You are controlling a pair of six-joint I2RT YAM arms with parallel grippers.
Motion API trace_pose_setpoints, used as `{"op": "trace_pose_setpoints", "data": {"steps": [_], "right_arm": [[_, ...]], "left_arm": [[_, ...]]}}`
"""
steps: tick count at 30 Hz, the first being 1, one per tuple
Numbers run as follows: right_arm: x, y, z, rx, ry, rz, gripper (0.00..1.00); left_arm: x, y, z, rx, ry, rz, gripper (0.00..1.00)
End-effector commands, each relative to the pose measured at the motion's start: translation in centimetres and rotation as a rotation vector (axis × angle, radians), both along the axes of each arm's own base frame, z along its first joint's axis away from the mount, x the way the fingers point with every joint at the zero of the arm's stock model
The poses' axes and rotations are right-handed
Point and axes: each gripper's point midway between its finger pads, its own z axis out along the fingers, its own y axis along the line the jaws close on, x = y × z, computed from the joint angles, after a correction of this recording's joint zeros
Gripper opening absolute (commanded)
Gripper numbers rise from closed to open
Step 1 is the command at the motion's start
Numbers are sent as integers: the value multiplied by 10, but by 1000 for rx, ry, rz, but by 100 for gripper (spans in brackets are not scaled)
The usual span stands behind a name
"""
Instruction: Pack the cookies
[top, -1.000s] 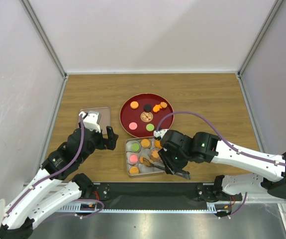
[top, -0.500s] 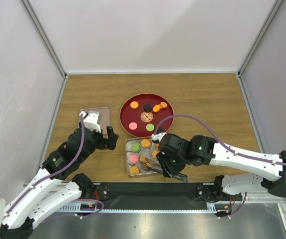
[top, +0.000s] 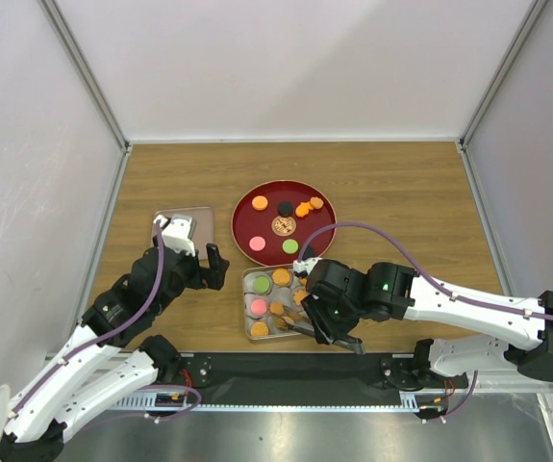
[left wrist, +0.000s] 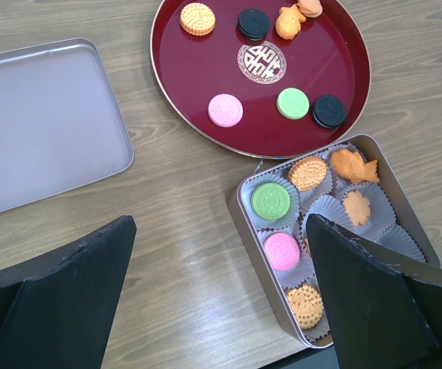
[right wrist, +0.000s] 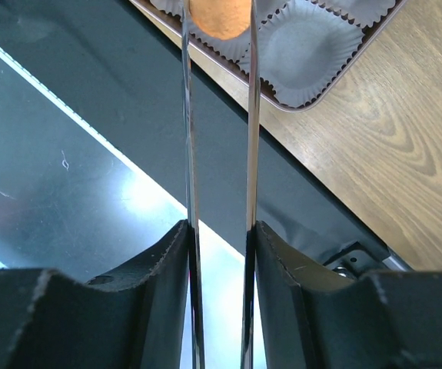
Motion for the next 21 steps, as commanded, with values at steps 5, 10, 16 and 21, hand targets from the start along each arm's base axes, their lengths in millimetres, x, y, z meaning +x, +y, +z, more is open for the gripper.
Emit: {"op": "trace_pose_setpoints", "data": {"steps": [5, 10, 16, 21], "right_arm": [[0, 6, 6, 30, -6, -1, 42], [-1, 6, 6, 29, -4, 1, 43], [0, 8, 7, 35, -10, 2, 44], [1, 9, 7, 35, -12, 3, 46]], "left_arm": [[2, -3, 9, -17, -22, -6, 100], [2, -4, 10, -21, -24, -7, 100], [1, -3, 9, -20, -23, -7, 100], [1, -3, 10, -23, -26, -6, 100]]}}
